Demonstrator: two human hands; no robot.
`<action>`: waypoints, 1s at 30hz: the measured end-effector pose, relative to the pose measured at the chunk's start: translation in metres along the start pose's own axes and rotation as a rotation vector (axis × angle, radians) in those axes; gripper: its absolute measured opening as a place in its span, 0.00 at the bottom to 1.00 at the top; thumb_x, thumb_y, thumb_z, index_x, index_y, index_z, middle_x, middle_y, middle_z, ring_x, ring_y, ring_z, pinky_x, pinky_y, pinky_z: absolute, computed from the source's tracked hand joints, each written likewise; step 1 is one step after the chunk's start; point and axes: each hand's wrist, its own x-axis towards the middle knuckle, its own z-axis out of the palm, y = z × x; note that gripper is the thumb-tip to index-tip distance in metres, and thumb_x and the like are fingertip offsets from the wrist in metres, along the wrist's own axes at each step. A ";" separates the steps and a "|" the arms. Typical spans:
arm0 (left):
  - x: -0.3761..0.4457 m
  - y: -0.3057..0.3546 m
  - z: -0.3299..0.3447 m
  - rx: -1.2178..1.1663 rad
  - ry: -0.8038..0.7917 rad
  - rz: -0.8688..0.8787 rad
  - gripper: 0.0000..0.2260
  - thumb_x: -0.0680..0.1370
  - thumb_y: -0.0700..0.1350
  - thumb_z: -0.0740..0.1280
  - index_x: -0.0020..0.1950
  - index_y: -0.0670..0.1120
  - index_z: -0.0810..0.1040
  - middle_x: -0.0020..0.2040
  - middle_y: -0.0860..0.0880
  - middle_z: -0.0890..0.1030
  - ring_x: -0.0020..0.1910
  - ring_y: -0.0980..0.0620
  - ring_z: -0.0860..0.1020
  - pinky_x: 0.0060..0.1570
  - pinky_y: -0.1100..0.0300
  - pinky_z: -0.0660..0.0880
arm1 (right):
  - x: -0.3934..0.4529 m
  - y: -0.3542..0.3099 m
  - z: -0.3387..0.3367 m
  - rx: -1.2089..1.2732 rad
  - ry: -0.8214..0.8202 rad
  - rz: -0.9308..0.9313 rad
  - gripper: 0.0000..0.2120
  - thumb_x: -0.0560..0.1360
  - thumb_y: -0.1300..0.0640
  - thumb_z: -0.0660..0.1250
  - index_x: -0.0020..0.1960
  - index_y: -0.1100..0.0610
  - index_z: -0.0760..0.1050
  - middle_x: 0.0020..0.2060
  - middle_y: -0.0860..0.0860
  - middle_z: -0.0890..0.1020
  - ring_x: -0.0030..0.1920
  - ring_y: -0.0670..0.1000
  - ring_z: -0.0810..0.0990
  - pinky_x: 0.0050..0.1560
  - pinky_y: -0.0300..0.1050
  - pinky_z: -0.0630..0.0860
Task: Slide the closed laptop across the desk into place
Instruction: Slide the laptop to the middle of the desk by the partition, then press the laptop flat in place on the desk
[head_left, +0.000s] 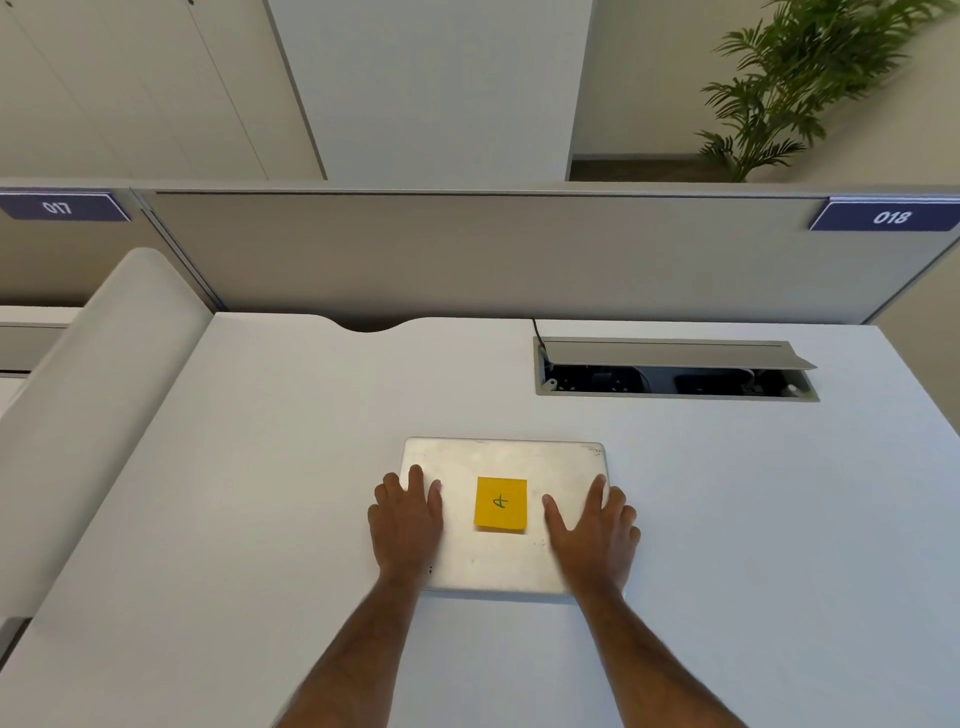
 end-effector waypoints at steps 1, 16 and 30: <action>0.001 -0.001 0.001 0.003 0.003 0.006 0.15 0.81 0.54 0.63 0.59 0.44 0.77 0.45 0.40 0.76 0.42 0.41 0.77 0.33 0.50 0.74 | 0.000 0.000 0.001 0.001 0.003 0.000 0.40 0.74 0.29 0.60 0.72 0.59 0.65 0.59 0.58 0.75 0.52 0.59 0.75 0.47 0.55 0.76; -0.010 0.012 -0.009 -0.113 0.068 0.097 0.27 0.82 0.57 0.52 0.73 0.42 0.71 0.70 0.36 0.74 0.67 0.37 0.75 0.65 0.44 0.74 | -0.002 -0.013 -0.006 0.067 -0.015 -0.265 0.40 0.79 0.34 0.42 0.81 0.61 0.53 0.81 0.59 0.55 0.80 0.60 0.56 0.80 0.57 0.58; -0.027 0.055 -0.014 -0.111 0.024 0.398 0.25 0.83 0.48 0.52 0.76 0.35 0.65 0.78 0.36 0.64 0.77 0.39 0.64 0.74 0.42 0.65 | -0.009 -0.047 -0.010 -0.042 -0.064 -0.583 0.28 0.84 0.52 0.51 0.80 0.64 0.54 0.81 0.60 0.51 0.81 0.59 0.51 0.81 0.55 0.52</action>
